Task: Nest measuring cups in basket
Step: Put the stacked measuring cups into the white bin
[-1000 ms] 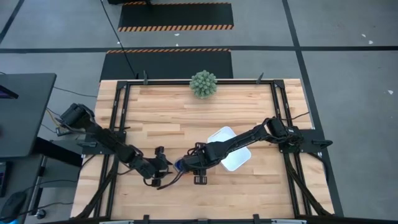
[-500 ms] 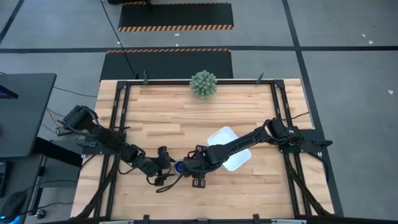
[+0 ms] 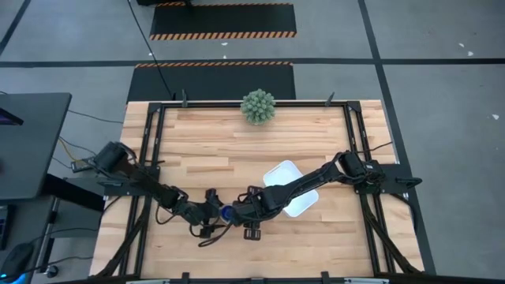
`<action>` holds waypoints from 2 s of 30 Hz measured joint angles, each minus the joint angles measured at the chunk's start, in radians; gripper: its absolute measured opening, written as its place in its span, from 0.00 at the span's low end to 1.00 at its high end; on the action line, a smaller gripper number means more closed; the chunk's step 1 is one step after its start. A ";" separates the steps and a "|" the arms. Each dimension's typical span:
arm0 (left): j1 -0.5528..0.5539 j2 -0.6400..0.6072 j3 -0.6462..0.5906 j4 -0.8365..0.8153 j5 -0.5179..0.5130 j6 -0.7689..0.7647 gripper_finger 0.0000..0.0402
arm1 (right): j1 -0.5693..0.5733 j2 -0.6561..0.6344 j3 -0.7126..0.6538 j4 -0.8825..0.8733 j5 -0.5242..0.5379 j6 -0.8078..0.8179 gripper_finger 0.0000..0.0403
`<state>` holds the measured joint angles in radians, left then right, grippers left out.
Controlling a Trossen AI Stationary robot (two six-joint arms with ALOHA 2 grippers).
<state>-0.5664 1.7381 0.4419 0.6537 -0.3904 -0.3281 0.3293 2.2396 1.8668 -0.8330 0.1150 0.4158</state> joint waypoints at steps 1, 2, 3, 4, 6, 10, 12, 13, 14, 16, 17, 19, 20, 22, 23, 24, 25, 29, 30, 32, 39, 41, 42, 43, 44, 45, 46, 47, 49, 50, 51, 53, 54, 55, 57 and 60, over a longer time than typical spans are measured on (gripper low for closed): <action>0.006 0.006 0.000 0.012 0.003 0.005 0.87 | 0.000 0.000 -0.004 0.000 -0.005 0.000 0.44; 0.013 0.011 0.000 0.021 0.005 0.010 0.87 | 0.000 0.000 -0.006 -0.003 -0.006 0.002 0.44; 0.020 0.011 0.000 0.025 0.016 0.021 0.87 | -0.001 0.000 -0.009 -0.005 -0.007 0.006 0.44; 0.027 0.008 0.000 0.027 0.029 0.031 0.86 | 0.000 0.000 -0.012 -0.008 -0.007 0.010 0.44; 0.048 0.005 0.000 0.040 0.063 0.056 0.85 | 0.004 0.000 -0.014 -0.016 -0.006 0.015 0.44; 0.102 0.005 0.014 0.048 0.137 0.127 0.82 | 0.014 -0.001 -0.014 -0.049 0.010 0.055 0.44; 0.132 0.005 0.023 0.054 0.177 0.160 0.82 | 0.022 -0.001 -0.014 -0.079 0.024 0.080 0.44; 0.145 0.005 0.025 0.061 0.194 0.176 0.81 | 0.026 -0.001 -0.014 -0.089 0.032 0.090 0.44; 0.158 0.003 0.027 0.064 0.213 0.188 0.81 | 0.030 -0.001 -0.014 -0.095 0.041 0.101 0.44; 0.179 -0.009 0.035 0.060 0.246 0.214 0.81 | 0.038 -0.001 -0.014 -0.112 0.048 0.121 0.44; 0.190 -0.010 0.045 0.058 0.259 0.228 0.81 | 0.043 -0.002 -0.014 -0.130 0.048 0.132 0.44; 0.209 -0.023 0.053 0.050 0.281 0.255 0.81 | 0.052 -0.006 -0.014 -0.155 0.067 0.157 0.44; 0.218 -0.031 0.059 0.048 0.290 0.263 0.81 | 0.053 -0.009 -0.014 -0.173 0.071 0.168 0.44; 0.239 -0.032 0.076 0.045 0.308 0.283 0.81 | 0.060 -0.020 -0.014 -0.209 0.086 0.191 0.44; 0.246 -0.032 0.079 0.043 0.320 0.289 0.81 | 0.062 -0.025 -0.014 -0.212 0.091 0.198 0.44; 0.252 -0.032 0.084 0.038 0.324 0.292 0.81 | 0.063 -0.033 -0.014 -0.216 0.094 0.202 0.44; 0.260 -0.032 0.090 0.032 0.331 0.299 0.81 | 0.066 -0.038 -0.014 -0.223 0.102 0.207 0.44; 0.285 -0.032 0.111 0.028 0.346 0.325 0.81 | 0.071 -0.061 -0.014 -0.268 0.123 0.231 0.44; 0.289 -0.032 0.118 0.027 0.347 0.337 0.81 | 0.072 -0.066 -0.014 -0.282 0.129 0.237 0.44; 0.296 -0.039 0.134 0.017 0.350 0.351 0.81 | 0.073 -0.074 -0.014 -0.303 0.127 0.247 0.44; 0.333 -0.047 0.208 -0.069 0.386 0.403 0.81 | 0.084 -0.103 -0.013 -0.373 0.139 0.283 0.44; 0.346 -0.047 0.226 -0.091 0.396 0.420 0.81 | 0.087 -0.112 -0.013 -0.386 0.149 0.293 0.44; 0.352 -0.047 0.234 -0.095 0.403 0.425 0.81 | 0.090 -0.117 -0.013 -0.397 0.154 0.299 0.44; 0.360 -0.047 0.243 -0.097 0.411 0.430 0.81 | 0.090 -0.122 -0.013 -0.412 0.157 0.305 0.44; 0.368 -0.047 0.251 -0.098 0.419 0.436 0.81 | 0.091 -0.129 -0.013 -0.426 0.160 0.311 0.44; 0.376 -0.047 0.259 -0.099 0.426 0.444 0.81 | 0.092 -0.136 -0.013 -0.440 0.161 0.317 0.44; 0.385 -0.047 0.267 -0.102 0.434 0.449 0.81 | 0.093 -0.143 -0.012 -0.452 0.164 0.322 0.44; 0.394 -0.047 0.276 -0.108 0.442 0.451 0.81 | 0.093 -0.150 -0.012 -0.465 0.168 0.328 0.44; 0.411 -0.047 0.292 -0.109 0.465 0.459 0.81 | 0.094 -0.160 -0.012 -0.495 0.173 0.343 0.44; 0.420 -0.047 0.300 -0.109 0.472 0.463 0.81 | 0.094 -0.164 -0.012 -0.509 0.175 0.349 0.44; 0.427 -0.047 0.307 -0.108 0.479 0.470 0.81 | 0.094 -0.167 -0.012 -0.523 0.176 0.353 0.44; 0.441 -0.048 0.319 -0.108 0.488 0.478 0.81 | 0.093 -0.169 -0.011 -0.546 0.178 0.363 0.44; 0.448 -0.048 0.325 -0.108 0.497 0.480 0.81 | 0.093 -0.168 -0.011 -0.558 0.179 0.371 0.44; 0.456 -0.048 0.332 -0.107 0.506 0.486 0.81 | 0.093 -0.168 -0.011 -0.572 0.181 0.378 0.44; 0.468 -0.046 0.347 -0.108 0.520 0.491 0.81 | 0.090 -0.168 -0.011 -0.596 0.183 0.389 0.44; 0.488 -0.030 0.366 -0.116 0.541 0.498 0.81 | 0.086 -0.173 -0.012 -0.612 0.179 0.400 0.44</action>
<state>-0.0789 1.7082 0.8078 0.5377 0.1505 0.1696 0.4157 2.0666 1.8549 -1.4449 0.2944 0.8157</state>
